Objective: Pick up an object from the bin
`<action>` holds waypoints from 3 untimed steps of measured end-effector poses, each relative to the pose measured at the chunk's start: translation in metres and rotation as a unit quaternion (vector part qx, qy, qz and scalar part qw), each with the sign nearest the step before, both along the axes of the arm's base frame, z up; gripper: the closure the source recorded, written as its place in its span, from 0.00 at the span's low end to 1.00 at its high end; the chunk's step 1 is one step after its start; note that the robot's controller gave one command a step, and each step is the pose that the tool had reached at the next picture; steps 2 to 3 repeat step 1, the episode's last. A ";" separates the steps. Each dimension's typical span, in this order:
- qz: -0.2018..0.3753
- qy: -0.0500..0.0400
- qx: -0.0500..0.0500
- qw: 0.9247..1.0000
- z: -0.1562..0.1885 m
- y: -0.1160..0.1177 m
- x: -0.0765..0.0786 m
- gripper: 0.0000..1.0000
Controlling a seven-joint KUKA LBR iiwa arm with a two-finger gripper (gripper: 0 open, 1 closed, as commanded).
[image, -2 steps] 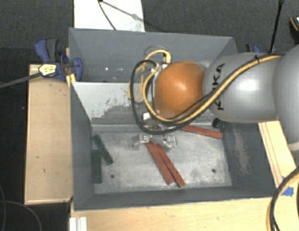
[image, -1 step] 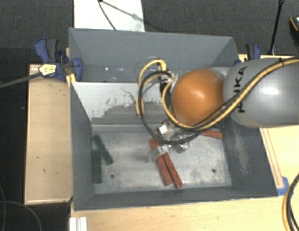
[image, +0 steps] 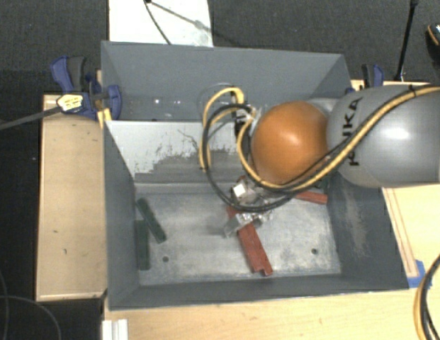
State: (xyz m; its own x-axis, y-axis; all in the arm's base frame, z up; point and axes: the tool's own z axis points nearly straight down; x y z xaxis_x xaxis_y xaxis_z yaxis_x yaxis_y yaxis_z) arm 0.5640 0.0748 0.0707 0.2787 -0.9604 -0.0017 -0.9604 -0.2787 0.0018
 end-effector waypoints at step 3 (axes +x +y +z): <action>0.008 -0.005 0.001 1.000 0.152 0.007 -0.034 1.00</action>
Offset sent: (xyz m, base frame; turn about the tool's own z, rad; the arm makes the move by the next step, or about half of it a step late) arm -0.0348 0.0059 0.1474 -0.0212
